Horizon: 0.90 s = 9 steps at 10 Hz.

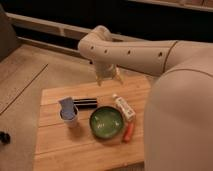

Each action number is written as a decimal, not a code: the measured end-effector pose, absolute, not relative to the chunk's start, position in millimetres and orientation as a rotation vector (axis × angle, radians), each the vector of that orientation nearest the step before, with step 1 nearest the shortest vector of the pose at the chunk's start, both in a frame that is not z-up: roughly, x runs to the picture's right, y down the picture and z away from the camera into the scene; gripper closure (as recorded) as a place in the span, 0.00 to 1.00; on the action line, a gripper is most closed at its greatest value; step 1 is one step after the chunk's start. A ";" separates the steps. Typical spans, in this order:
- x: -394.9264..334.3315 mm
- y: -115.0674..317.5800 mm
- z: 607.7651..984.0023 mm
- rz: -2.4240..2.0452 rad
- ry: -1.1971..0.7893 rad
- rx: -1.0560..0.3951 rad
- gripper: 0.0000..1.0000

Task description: Move the arm in a circular motion

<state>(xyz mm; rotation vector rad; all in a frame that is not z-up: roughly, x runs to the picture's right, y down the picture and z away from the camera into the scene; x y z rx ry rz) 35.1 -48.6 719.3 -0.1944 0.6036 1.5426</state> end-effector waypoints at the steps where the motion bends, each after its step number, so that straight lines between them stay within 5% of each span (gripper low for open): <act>1: 33.3 -61.7 722.7 1.526 0.599 -0.187 0.35; 4: -27.1 -81.6 758.8 1.386 0.561 -0.270 0.35; 9: -150.4 -21.2 764.2 1.170 0.500 -0.521 0.35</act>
